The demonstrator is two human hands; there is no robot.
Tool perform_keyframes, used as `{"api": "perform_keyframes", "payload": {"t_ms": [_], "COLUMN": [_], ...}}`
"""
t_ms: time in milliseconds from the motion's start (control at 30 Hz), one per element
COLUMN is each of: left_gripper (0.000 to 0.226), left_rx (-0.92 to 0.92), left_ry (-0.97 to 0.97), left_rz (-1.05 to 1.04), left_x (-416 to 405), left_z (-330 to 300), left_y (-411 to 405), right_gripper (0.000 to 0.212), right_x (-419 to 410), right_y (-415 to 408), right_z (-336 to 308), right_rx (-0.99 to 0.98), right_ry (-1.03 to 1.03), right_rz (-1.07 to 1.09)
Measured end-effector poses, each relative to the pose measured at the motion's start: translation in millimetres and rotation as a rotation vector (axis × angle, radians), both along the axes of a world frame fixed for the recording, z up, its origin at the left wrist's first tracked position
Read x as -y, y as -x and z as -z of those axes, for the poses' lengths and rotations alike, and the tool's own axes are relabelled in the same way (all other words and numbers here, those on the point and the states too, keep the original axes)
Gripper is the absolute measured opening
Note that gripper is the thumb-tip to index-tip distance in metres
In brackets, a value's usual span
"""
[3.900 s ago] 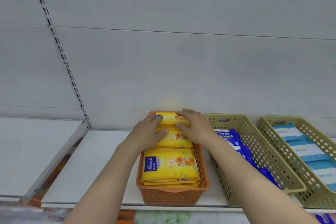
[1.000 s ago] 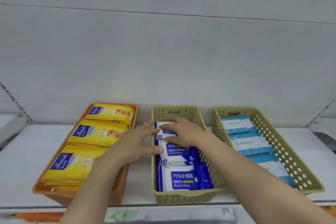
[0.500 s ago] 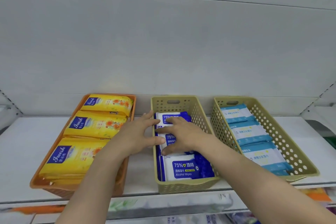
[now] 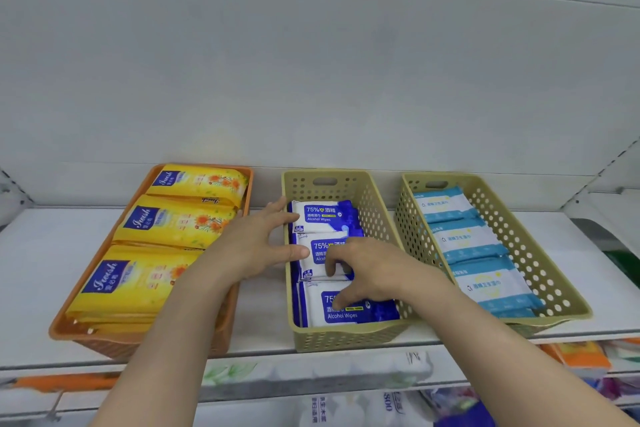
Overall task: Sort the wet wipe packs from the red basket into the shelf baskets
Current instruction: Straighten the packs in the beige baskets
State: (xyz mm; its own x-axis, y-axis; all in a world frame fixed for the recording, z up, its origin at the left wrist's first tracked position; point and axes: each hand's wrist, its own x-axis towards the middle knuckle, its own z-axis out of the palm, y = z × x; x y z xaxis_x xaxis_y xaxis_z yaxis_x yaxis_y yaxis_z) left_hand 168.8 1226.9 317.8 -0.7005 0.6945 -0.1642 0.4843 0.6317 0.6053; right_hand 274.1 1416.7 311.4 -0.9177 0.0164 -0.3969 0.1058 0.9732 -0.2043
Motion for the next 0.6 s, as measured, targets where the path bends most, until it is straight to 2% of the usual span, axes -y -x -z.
{"api": "perform_keyframes", "payload": {"t_ms": [333,467,600], "left_gripper": [0.077,0.075,0.072], "left_rx": [0.009,-0.010,-0.061], "left_ry": [0.000,0.011,0.076], "left_rz": [0.003,0.009,0.020], "left_x": [0.7,-0.3,-1.3], "left_z": [0.7,-2.0,-4.6], "left_y": [-1.1,-1.8,-2.4], "right_gripper": [0.046,0.059,0.071], "right_x": [4.8,-1.7,-3.7], "right_y": [-4.3,5.6,16.7], "right_z": [5.7,-1.8,7.7], "right_rx": [-0.028,-0.202,-0.108], "right_ry": [0.071,0.030,-0.047], "right_rz": [0.037,0.113,0.131]}}
